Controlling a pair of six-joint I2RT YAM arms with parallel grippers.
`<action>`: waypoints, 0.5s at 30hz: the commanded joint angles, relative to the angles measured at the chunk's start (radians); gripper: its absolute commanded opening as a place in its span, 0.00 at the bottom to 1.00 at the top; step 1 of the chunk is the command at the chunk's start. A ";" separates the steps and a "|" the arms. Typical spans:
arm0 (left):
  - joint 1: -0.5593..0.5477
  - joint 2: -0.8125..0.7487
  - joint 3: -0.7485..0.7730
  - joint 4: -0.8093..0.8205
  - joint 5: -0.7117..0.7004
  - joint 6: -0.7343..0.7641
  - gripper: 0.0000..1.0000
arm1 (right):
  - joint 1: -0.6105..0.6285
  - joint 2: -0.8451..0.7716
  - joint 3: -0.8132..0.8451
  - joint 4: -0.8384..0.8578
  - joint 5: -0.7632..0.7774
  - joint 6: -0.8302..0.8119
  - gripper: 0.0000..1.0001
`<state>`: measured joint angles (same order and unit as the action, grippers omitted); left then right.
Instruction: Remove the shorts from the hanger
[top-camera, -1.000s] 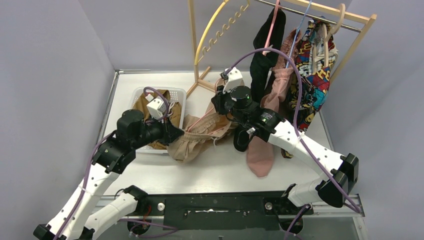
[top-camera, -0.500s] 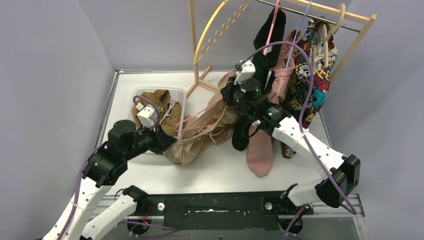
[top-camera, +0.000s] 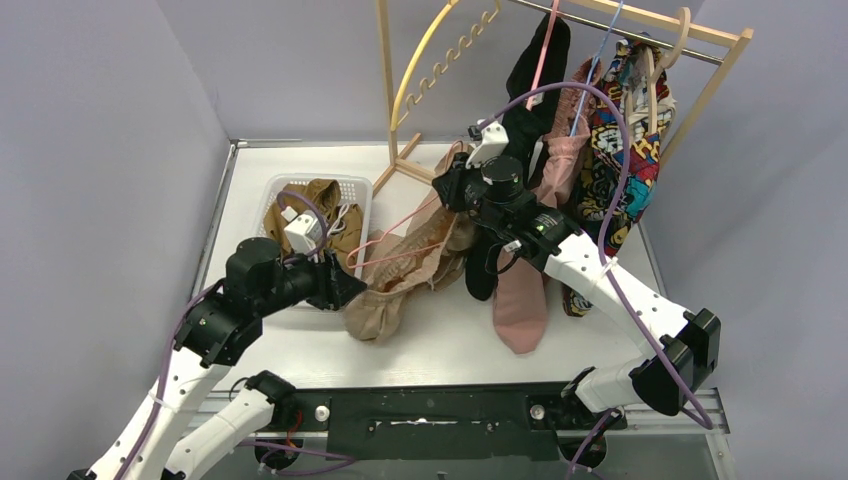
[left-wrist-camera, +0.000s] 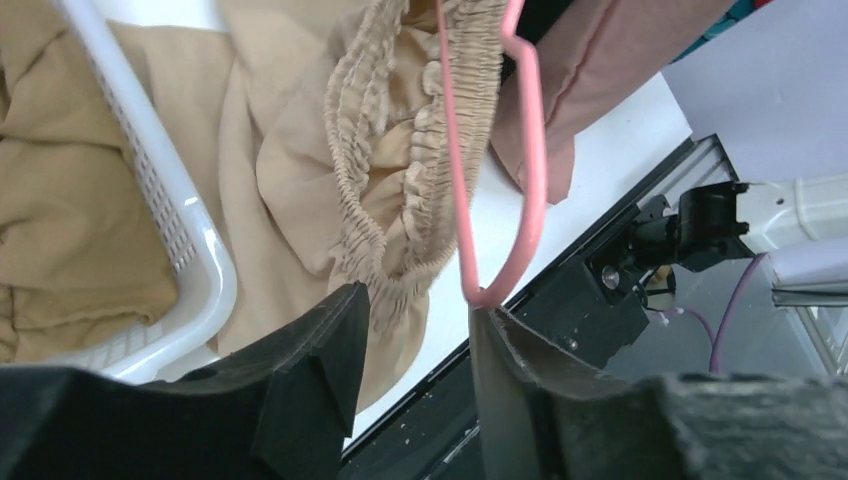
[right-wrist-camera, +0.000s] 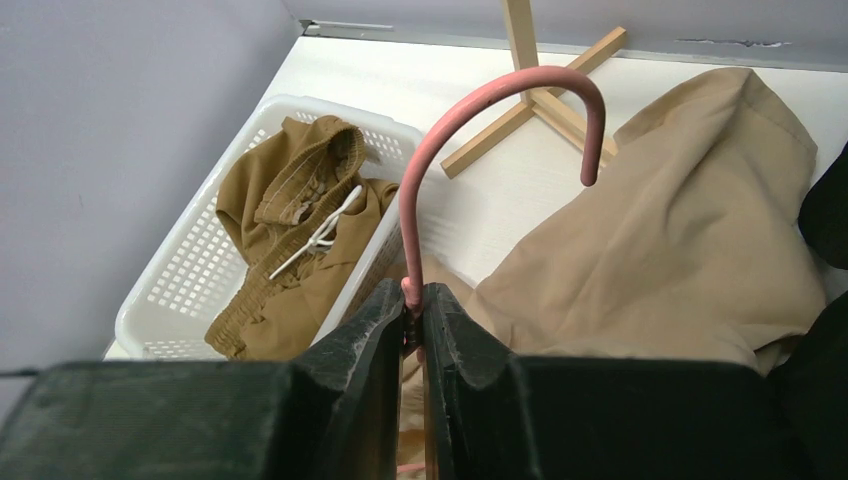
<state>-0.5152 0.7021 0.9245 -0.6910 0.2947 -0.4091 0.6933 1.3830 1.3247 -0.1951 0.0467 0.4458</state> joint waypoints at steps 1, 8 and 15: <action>-0.002 -0.006 0.018 0.138 0.072 -0.008 0.46 | -0.005 -0.033 0.006 0.050 -0.019 -0.012 0.00; -0.001 -0.048 0.031 0.072 0.045 0.032 0.61 | -0.004 -0.009 -0.011 0.051 -0.036 0.014 0.01; -0.002 -0.045 0.016 0.125 0.001 0.000 0.67 | 0.013 0.023 -0.002 0.044 -0.086 0.001 0.01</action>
<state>-0.5156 0.6327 0.9260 -0.6388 0.3172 -0.4057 0.6949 1.3964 1.3178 -0.2035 -0.0139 0.4561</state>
